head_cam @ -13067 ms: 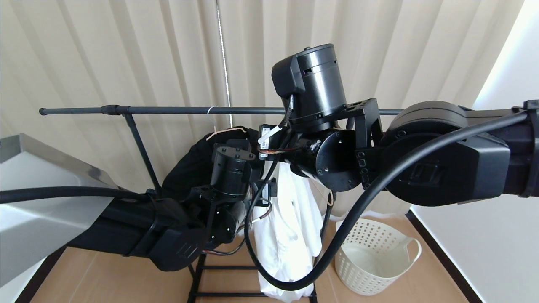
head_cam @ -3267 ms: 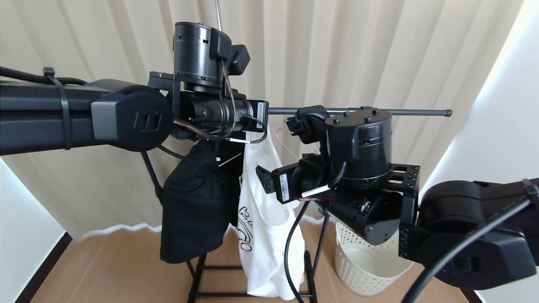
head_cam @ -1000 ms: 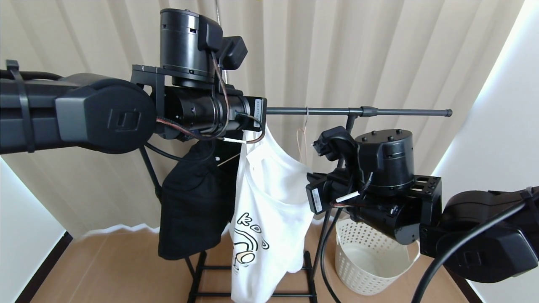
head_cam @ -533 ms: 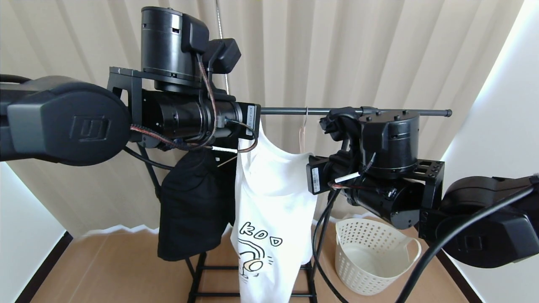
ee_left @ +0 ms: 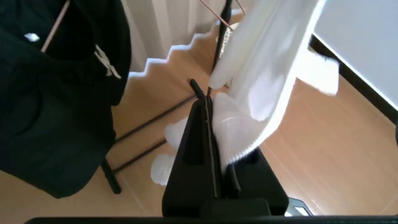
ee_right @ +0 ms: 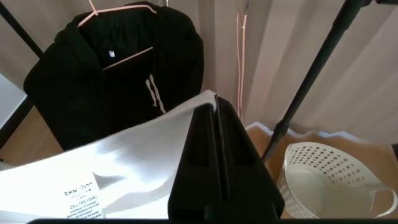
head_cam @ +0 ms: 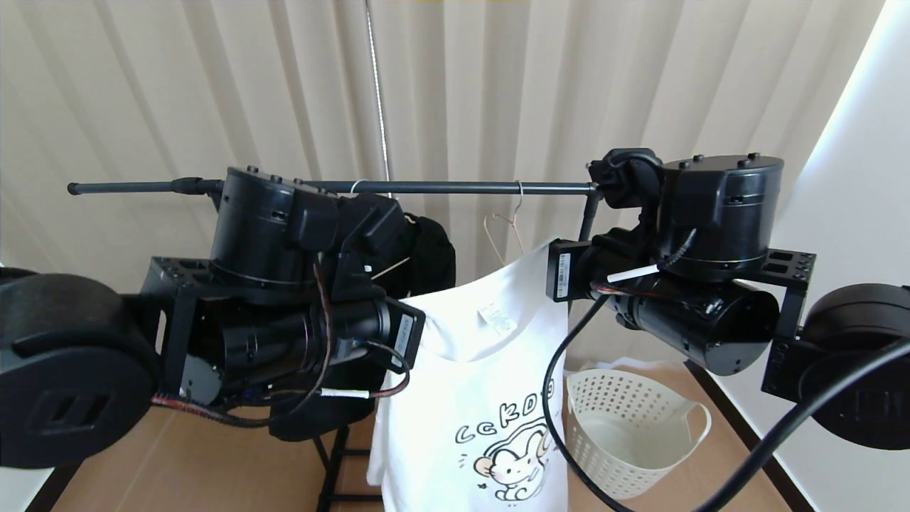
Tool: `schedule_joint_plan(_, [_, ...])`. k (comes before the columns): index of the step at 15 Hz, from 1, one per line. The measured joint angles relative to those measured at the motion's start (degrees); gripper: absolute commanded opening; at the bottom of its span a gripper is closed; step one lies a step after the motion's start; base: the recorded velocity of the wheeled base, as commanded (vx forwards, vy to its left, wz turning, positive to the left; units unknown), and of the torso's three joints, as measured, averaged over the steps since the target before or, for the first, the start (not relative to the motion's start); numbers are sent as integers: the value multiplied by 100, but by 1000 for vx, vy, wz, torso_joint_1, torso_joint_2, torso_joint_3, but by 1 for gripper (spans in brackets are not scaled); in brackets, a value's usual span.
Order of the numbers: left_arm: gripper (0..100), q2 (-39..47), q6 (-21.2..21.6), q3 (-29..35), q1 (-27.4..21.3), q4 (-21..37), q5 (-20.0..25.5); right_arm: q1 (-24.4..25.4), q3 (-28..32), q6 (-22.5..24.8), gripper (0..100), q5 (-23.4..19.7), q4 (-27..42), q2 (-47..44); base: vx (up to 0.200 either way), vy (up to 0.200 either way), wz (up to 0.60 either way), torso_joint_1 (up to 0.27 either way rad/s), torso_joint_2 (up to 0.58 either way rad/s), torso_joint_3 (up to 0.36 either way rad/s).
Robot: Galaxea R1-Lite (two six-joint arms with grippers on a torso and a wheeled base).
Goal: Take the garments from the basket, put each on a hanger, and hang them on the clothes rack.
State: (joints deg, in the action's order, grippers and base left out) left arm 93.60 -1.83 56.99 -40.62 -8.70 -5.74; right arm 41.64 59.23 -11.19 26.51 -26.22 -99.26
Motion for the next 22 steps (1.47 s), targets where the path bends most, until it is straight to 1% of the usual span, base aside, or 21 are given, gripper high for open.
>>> schedule_joint_plan(1, [0, -41, -5, -195, -122, -106, 0, -2, -74, -5, 0, 6, 0, 89, 0, 0, 0, 0, 0, 0])
schedule_joint_plan(2, [100, -72, -6, -291, -232, -128, -2, 0, -157, -7, 0, 9, -16, 182, 0, 0, 0, 0, 0, 0])
schedule_joint_plan(6, [100, -177, -33, -385, -489, -144, 9, 0, -511, -7, 0, 112, -57, 513, 0, 0, 0, 0, 0, 0])
schedule_joint_plan(9, [100, -217, -55, -377, -516, -141, 139, -22, -822, -13, 0, 129, -73, 883, 0, 0, 0, 0, 0, 0])
schedule_joint_plan(12, [100, -140, -68, -236, -486, -161, 165, -44, -1161, 17, 0, 116, -22, 1334, 0, 0, 0, 0, 0, 0])
schedule_joint_plan(15, [100, 190, -77, 169, -334, -207, 165, -90, -1497, 105, 0, 63, 280, 2002, 0, 0, 0, 0, 0, 0])
schedule_joint_plan(18, [100, 653, -85, 701, -96, -211, 162, -185, -1687, 167, 0, -154, 868, 2666, 0, 0, 0, 0, 0, 0])
schedule_joint_plan(20, [100, 959, -88, 1059, 29, -202, 150, -416, -1720, 416, 0, -328, 1204, 3029, 0, 0, 0, 0, 0, 0])
schedule_joint_plan(22, [100, 1250, -82, 1412, 90, -194, 132, -761, -1737, 629, 0, -499, 1296, 3248, 0, 0, 0, 0, 0, 0])
